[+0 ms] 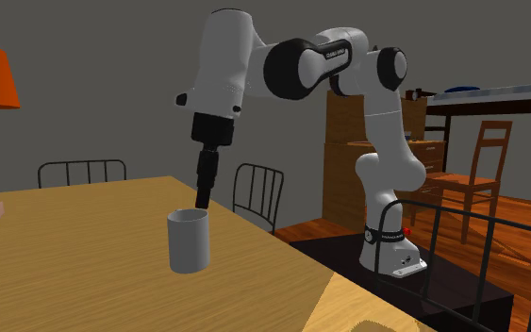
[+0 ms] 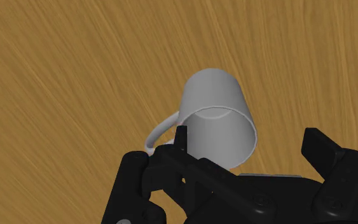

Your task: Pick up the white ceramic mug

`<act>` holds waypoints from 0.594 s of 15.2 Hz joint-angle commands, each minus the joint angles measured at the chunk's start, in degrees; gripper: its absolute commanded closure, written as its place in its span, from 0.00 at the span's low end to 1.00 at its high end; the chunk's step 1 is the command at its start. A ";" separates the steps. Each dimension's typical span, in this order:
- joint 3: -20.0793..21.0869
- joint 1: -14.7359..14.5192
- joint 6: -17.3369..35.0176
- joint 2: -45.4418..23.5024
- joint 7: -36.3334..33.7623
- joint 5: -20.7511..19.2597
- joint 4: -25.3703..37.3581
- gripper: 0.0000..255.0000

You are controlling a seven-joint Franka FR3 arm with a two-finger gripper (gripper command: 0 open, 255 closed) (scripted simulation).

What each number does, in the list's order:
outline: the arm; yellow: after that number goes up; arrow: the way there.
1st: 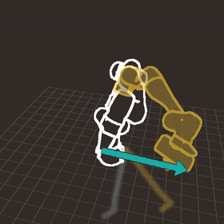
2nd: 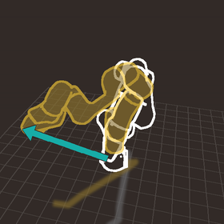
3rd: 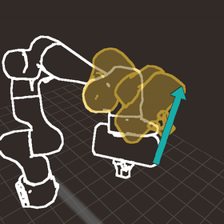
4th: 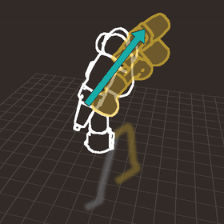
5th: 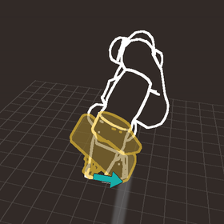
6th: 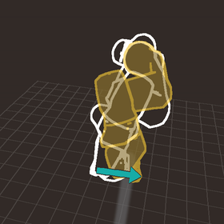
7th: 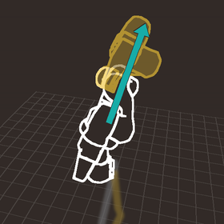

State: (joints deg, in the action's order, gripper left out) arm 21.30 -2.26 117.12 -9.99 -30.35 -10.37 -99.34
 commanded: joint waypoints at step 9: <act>-0.77 -2.12 3.72 -8.70 -4.17 -5.00 4.24 0.00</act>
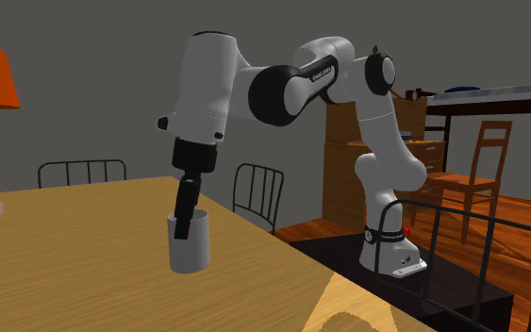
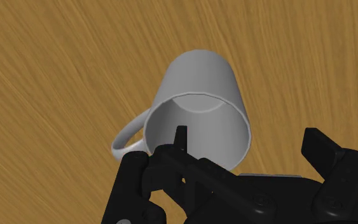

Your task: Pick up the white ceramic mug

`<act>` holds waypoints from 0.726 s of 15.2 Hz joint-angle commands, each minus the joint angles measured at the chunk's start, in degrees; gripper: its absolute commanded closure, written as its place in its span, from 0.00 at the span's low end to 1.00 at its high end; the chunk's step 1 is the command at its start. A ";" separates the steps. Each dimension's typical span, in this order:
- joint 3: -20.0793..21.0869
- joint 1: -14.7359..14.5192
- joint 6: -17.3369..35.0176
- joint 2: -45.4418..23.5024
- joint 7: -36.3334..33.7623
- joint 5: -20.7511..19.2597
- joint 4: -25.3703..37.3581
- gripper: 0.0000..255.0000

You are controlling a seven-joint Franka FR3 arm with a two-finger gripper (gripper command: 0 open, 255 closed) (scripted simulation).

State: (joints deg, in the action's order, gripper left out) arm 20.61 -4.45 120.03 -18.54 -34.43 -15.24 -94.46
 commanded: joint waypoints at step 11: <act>-0.12 0.09 1.21 -0.25 -0.15 -0.22 -0.94 1.00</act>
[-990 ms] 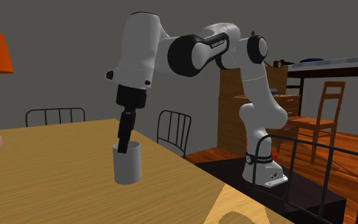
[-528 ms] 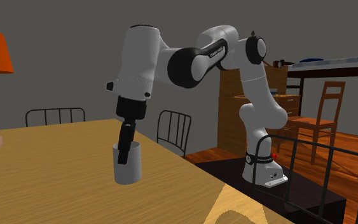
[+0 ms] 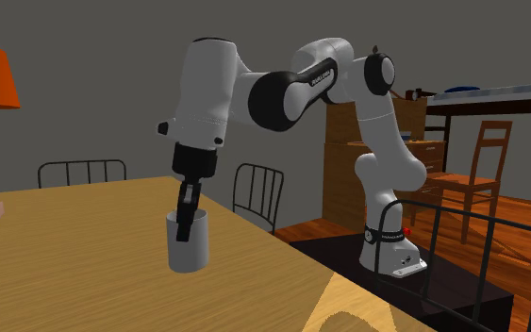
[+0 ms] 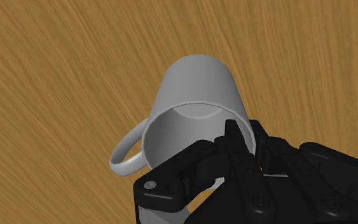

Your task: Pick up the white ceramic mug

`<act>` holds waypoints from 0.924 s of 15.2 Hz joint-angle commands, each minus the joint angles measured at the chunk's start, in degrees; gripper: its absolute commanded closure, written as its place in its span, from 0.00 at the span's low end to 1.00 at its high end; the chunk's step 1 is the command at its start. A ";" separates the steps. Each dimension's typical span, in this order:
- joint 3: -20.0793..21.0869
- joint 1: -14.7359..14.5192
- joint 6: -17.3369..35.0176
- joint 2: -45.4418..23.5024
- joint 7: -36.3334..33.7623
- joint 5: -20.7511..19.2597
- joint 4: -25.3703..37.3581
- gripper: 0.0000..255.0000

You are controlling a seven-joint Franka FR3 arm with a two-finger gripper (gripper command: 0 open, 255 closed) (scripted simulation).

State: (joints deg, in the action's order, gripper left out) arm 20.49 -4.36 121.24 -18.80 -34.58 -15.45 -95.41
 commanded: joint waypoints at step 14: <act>0.54 -0.18 -8.43 1.55 1.69 1.39 7.12 1.00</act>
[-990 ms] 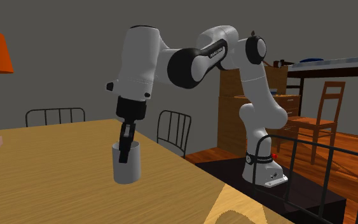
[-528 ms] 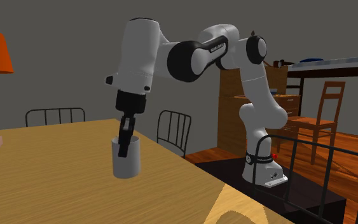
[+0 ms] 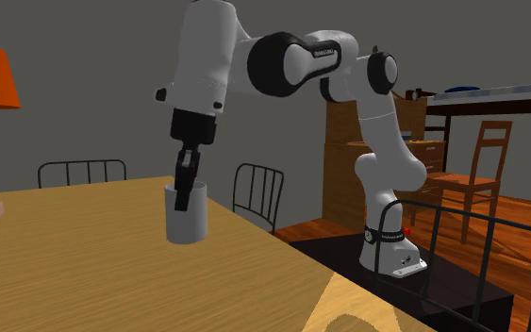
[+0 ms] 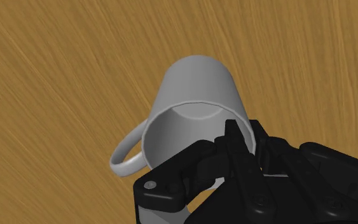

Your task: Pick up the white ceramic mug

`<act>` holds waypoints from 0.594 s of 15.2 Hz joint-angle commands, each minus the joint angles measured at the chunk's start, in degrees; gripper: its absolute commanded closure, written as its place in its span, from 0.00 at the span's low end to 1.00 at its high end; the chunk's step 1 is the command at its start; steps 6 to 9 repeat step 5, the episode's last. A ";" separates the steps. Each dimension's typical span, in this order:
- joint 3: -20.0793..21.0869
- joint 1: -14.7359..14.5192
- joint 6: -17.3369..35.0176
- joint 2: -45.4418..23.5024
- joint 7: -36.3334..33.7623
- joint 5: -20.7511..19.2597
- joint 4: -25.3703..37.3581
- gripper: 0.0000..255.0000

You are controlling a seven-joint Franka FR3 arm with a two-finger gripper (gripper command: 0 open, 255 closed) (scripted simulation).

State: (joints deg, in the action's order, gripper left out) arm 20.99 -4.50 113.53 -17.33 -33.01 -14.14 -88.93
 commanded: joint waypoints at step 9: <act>0.14 -0.17 -3.07 0.18 0.49 0.28 2.93 1.00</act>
